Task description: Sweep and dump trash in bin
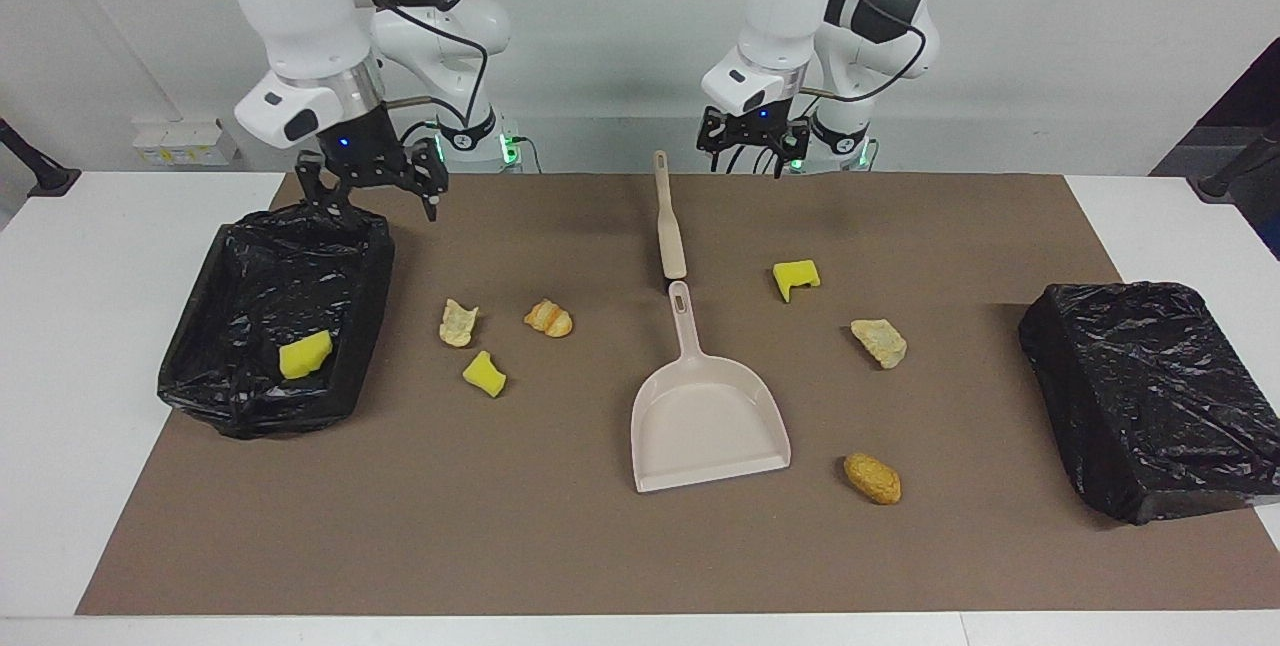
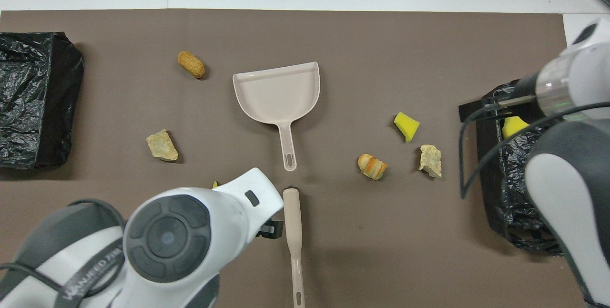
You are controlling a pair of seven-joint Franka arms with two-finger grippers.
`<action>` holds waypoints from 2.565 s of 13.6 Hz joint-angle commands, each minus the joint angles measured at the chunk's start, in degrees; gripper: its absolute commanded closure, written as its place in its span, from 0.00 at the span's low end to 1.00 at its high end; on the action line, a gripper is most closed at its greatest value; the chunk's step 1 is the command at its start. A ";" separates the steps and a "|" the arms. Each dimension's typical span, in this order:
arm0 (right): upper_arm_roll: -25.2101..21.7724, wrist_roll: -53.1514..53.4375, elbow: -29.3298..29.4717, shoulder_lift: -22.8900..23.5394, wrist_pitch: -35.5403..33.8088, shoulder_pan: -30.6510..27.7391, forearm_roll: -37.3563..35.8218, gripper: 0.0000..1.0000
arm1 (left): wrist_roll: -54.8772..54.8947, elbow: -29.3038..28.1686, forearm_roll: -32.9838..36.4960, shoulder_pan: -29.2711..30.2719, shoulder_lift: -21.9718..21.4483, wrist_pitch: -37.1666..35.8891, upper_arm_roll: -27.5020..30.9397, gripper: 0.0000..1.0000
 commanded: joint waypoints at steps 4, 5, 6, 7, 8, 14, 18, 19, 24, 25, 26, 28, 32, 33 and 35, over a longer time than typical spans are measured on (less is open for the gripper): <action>0.40 11.89 14.26 15.95 3.14 7.77 1.41 0.00 | -16.41 -8.55 -0.80 -13.32 0.34 10.03 1.14 0.00; 1.19 12.78 14.98 17.37 4.98 8.13 1.67 0.00 | -18.44 -10.65 -0.80 -14.47 0.96 13.01 1.14 0.00; 2.07 12.96 14.90 17.99 6.47 8.22 1.93 0.00 | -18.64 -13.20 -0.80 -14.57 0.88 15.30 1.14 0.00; 2.95 13.13 14.98 18.78 7.01 8.22 1.93 0.00 | -18.72 -15.22 -0.80 -14.92 0.88 16.46 1.06 0.00; 4.61 15.22 15.07 19.84 8.67 8.48 1.85 0.00 | -18.81 -16.72 -0.80 -15.71 1.22 17.68 1.05 0.00; 8.05 22.36 18.06 27.05 13.96 12.68 1.06 0.00 | -19.43 -18.50 -0.89 -17.64 5.62 24.20 1.05 0.00; 8.14 21.40 17.18 30.74 14.57 17.08 -3.07 0.00 | -18.73 -19.55 -0.89 -18.26 5.89 24.55 0.97 0.20; 8.05 21.40 16.57 30.83 15.62 18.31 -3.08 0.00 | -18.38 -19.55 -0.89 -18.52 5.89 24.55 0.97 0.34; 7.96 21.40 11.74 31.89 20.91 20.70 -4.21 0.00 | -16.01 -19.55 -0.89 -19.32 5.71 23.50 0.97 0.92; 8.05 21.31 9.73 31.37 20.99 20.52 -5.44 0.00 | -15.48 -19.46 -0.89 -18.97 5.62 20.97 1.05 1.00; 8.05 21.22 9.10 30.84 20.30 20.61 -5.62 0.00 | -15.13 -19.03 -0.89 -18.27 5.53 17.99 1.14 1.00; 8.05 21.31 9.18 30.75 18.36 20.61 -5.80 0.00 | -12.50 -18.76 -0.89 -15.90 5.01 16.91 1.32 1.00; 8.05 21.22 9.62 29.61 17.13 20.35 -5.89 0.00 | -4.34 -16.39 -0.10 -11.25 2.99 7.35 1.76 1.00; 8.05 21.22 9.80 29.52 16.78 20.26 -5.71 0.00 | -0.66 -16.30 0.08 -8.45 1.51 6.11 1.76 1.00; 8.05 21.31 9.97 29.60 16.86 20.17 -5.54 0.01 | 6.03 -16.21 0.26 -3.61 -1.05 5.31 1.76 1.00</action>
